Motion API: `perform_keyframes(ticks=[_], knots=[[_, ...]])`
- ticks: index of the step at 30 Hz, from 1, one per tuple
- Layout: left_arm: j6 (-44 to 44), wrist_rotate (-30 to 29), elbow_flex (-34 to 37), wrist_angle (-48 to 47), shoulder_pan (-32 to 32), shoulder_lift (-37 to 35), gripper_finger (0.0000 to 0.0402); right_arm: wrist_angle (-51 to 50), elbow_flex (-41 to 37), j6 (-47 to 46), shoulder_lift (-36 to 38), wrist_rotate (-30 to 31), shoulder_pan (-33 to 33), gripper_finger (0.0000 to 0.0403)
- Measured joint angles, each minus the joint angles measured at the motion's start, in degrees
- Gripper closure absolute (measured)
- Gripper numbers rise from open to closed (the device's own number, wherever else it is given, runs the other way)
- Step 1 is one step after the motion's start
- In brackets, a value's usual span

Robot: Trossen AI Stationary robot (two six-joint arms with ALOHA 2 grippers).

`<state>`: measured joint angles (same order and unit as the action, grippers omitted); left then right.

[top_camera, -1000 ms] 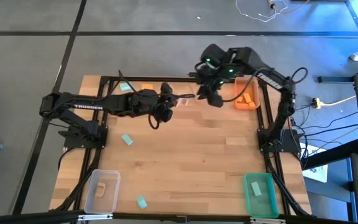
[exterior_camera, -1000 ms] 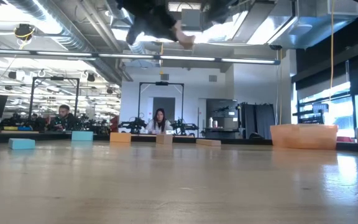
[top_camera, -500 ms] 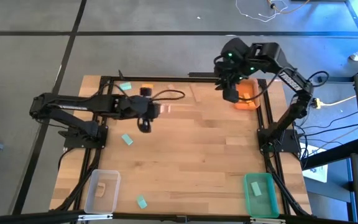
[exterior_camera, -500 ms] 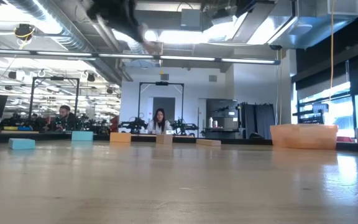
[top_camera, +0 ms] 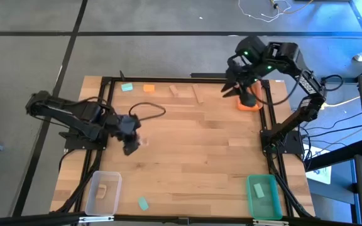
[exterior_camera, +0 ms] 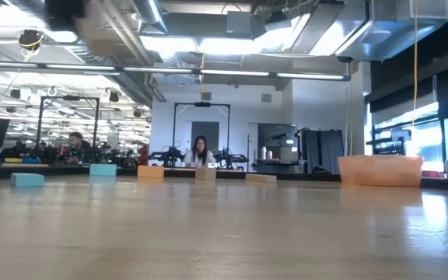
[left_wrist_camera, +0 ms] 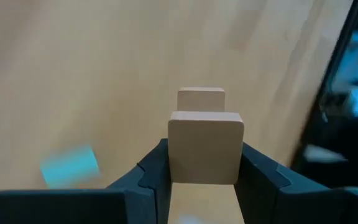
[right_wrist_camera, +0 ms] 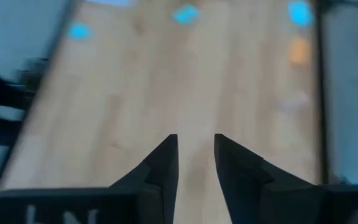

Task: Sort & place blocks by color
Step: Put the brown block into the transparent bin

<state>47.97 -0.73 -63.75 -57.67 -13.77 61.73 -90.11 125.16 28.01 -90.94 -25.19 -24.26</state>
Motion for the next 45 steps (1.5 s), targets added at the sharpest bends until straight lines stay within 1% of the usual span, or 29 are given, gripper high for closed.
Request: perform_keyframes(ticks=[3, 5, 8, 13, 19, 21, 24, 28, 33, 38, 42, 45], knots=[[7.7, 4.6, 0.0, -5.5, -3.6, 0.0, 0.0277, 0.0, 0.0, 2.3, 0.0, -7.7, 0.0, 0.0299], [11.9, 6.1, 0.0, -8.6, -6.3, 0.0, 0.0277, 0.1, -0.1, 2.6, -0.1, -10.6, 0.3, 0.0299], [19.5, 8.9, 0.0, -11.4, -10.5, 0.1, 0.0277, 0.2, -1.6, 2.7, -0.3, -10.2, 0.9, 0.0299], [36.5, 15.2, 0.0, -10.7, -20.6, 0.1, 0.0277, 0.2, -7.1, 3.0, -0.4, -9.8, 0.9, 0.0299], [51.1, 15.3, 0.0, -8.7, -32.1, 3.9, 0.0277, 0.3, -14.3, 5.7, -0.4, -9.8, 0.9, 0.0299], [54.2, 15.3, 0.0, -8.1, -35.1, 6.0, 0.0277, 0.8, -15.8, 7.3, -0.4, -10.3, 0.9, 0.0299], [56.7, 15.0, 0.0, -5.3, -38.4, 9.5, 0.0277, 2.7, -17.5, 7.9, -0.4, -10.5, 0.9, 0.0299], [57.4, 14.8, 0.0, -2.4, -40.8, 14.9, 0.0277, 5.1, -18.7, 7.9, -0.4, -10.5, 0.9, 0.0299], [56.3, 14.8, 0.0, -1.4, -41.8, 22.1, 0.0277, 6.9, -18.7, 7.9, -0.4, -10.8, 0.9, 0.0299], [53.3, 14.7, 0.0, -1.4, -41.8, 28.1, 0.0277, 6.8, -18.7, 7.9, -0.4, -11.0, 0.9, 0.0299], [50.6, 14.9, 0.0, -1.4, -41.7, 31.4, 0.0256, 6.8, -18.7, 7.2, -0.4, -11.0, 0.9, 0.0299], [50.4, 15.1, 0.0, -1.7, -41.4, 32.9, 0.024, 6.8, -18.7, 7.0, -0.4, -11.0, 0.9, 0.0299]])
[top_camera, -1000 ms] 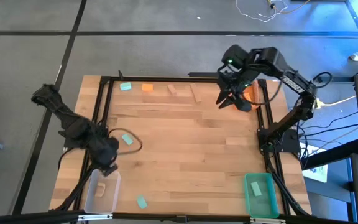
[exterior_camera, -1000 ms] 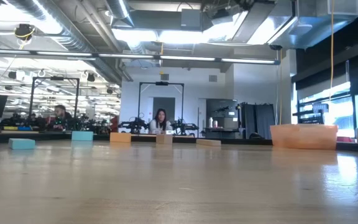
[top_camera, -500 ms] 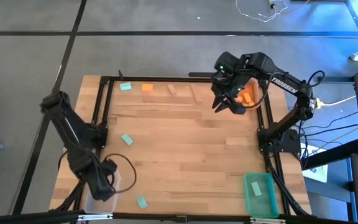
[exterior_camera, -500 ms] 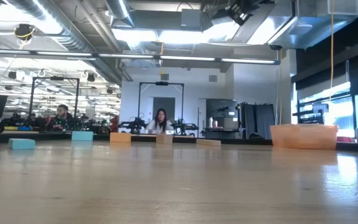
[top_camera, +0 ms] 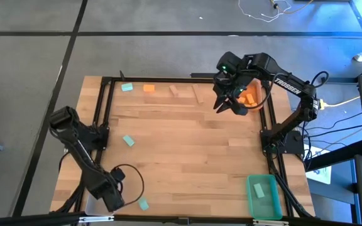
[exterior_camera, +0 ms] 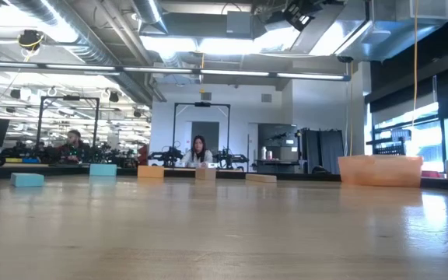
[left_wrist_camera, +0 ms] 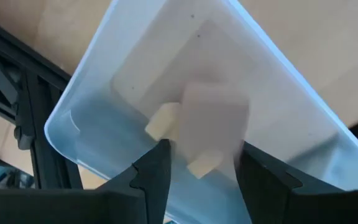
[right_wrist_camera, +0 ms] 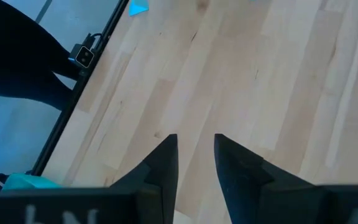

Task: Sort & place blocks by color
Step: Put the brown block into the transparent bin, then put the blue block into the green bin

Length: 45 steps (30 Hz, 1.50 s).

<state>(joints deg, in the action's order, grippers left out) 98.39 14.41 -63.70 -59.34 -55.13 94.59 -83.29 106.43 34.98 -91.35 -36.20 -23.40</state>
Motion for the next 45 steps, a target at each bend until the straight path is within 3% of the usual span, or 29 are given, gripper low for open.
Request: perform_keyframes(ticks=[9, 14, 20, 24, 28, 33, 36, 42, 45], knots=[[0.3, 0.3, 0.0, 0.1, 2.1, 0.6, 0.0235, 0.0, 0.0, -0.2, 0.0, 0.0, 0.0, 0.0299], [2.0, -0.5, 0.0, 0.0, 2.2, -2.5, 0.0234, -0.3, 0.0, -0.3, 0.0, 0.0, 0.0, 0.0299], [9.9, -4.8, 0.0, -0.2, 2.2, -10.6, 0.0233, -0.6, 0.0, -0.3, 0.0, 0.1, 0.0, 0.0299], [13.7, -11.4, 0.0, -1.9, 2.8, -17.5, 0.0233, -0.6, 0.0, -0.3, 0.0, 0.1, 0.0, 0.0299], [13.5, -17.9, 0.0, -5.5, 6.7, -23.1, 0.0233, -1.1, 0.0, -0.4, 0.0, 0.2, 0.0, 0.0299], [8.7, -19.5, 0.0, -11.2, 15.0, -27.2, 0.0233, -0.3, 0.0, -6.2, 0.0, 1.2, 0.0, 0.0299], [5.2, -20.3, 0.0, -13.3, 21.2, -27.3, 0.0233, -0.2, 0.0, -15.4, -0.1, 5.8, 0.0, 0.0299], [2.0, -25.2, 0.0, -15.0, 31.5, -27.2, 0.0233, -0.1, 0.0, -34.2, -0.1, 24.4, 0.4, 0.0299], [1.9, -29.0, 0.0, -14.5, 35.1, -27.2, 0.0233, -0.1, 0.0, -42.3, -0.1, 30.1, 0.5, 0.0299]])
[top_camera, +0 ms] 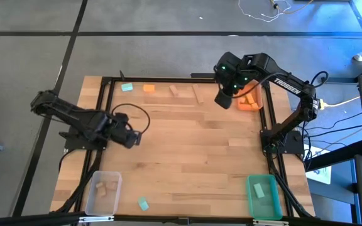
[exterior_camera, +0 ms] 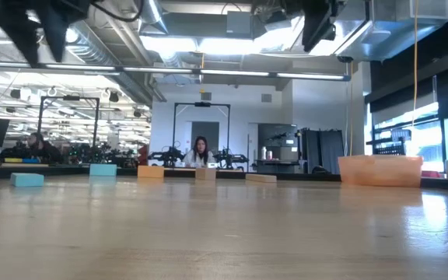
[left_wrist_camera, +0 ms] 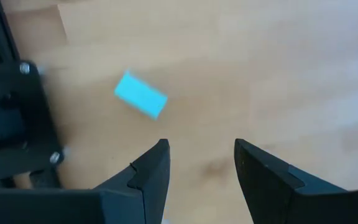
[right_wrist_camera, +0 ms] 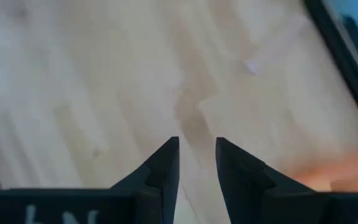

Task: Sort & place blocks by color
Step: Put the blue block into the green bin

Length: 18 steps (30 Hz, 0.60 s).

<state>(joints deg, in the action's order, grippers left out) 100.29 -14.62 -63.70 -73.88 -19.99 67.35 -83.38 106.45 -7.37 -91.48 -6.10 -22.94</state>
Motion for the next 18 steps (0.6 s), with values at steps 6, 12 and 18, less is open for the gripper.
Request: perform_keyframes(ticks=[6, 12, 18], knots=[[2.1, -1.3, 0.0, 0.0, 3.7, 0.9, 0.0233, 0.2, 0.0, -7.5, 0.0, 2.0, 0.3, 0.0299], [15.5, -1.6, 0.0, -0.3, 3.8, 2.4, 0.0233, 2.1, 0.0, -7.4, 0.0, 2.0, 1.5, 0.0299], [25.8, -1.1, 0.0, -2.7, 3.3, 5.5, 0.0233, 5.9, 0.0, -0.5, -0.2, 2.0, 3.3, 0.0299]])
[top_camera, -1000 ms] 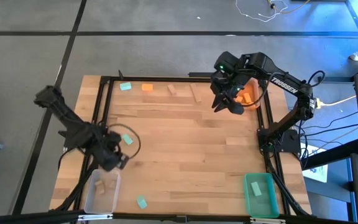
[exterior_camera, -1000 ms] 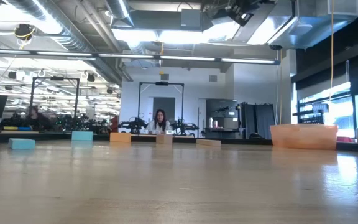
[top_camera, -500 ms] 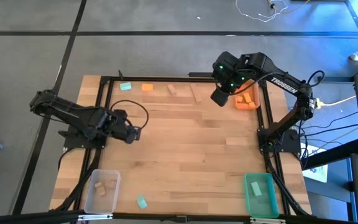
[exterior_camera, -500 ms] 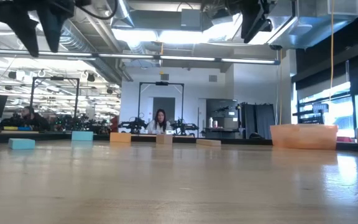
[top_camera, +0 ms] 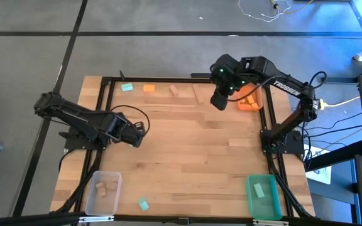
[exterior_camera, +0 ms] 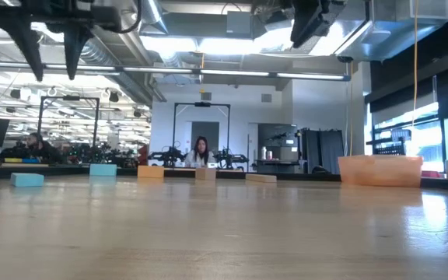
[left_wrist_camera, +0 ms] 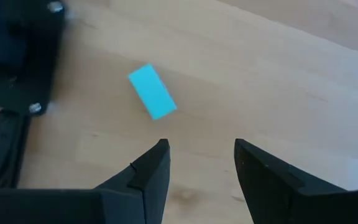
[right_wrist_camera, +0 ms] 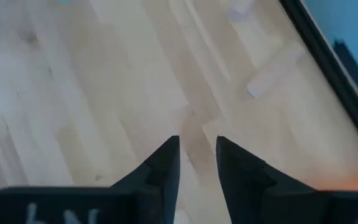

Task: Sort & place blocks by color
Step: Put the blue block into the green bin

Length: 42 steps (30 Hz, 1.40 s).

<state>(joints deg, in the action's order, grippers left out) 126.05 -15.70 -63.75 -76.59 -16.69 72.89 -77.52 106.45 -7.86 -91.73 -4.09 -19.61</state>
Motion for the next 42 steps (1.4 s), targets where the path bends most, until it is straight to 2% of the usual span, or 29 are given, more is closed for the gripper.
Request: perform_keyframes(ticks=[4, 16, 28, 36, 42], knots=[[4.3, 0.1, 0.0, -1.1, -0.7, 2.3, 0.0233, 1.3, 0.0, 8.3, -0.8, -0.5, 1.0, 0.0299], [5.5, 0.6, 0.0, -1.0, -2.5, 4.7, 0.0233, 1.0, 0.0, 15.7, -7.3, -2.0, 1.5, 0.0284], [19.4, 1.6, 0.0, -4.4, -4.4, 4.7, 0.0233, 1.2, 0.0, 17.5, -10.0, -1.4, 2.2, 0.0208], [20.9, 0.4, 0.0, -4.9, -4.1, 7.1, 0.0233, 1.8, 0.0, 14.4, -10.0, -1.5, 2.3, 0.0202], [25.3, 2.8, 0.0, -4.2, -4.1, 11.7, 0.0233, 2.1, 0.0, 12.8, -10.0, -1.5, 2.3, 0.0202]])
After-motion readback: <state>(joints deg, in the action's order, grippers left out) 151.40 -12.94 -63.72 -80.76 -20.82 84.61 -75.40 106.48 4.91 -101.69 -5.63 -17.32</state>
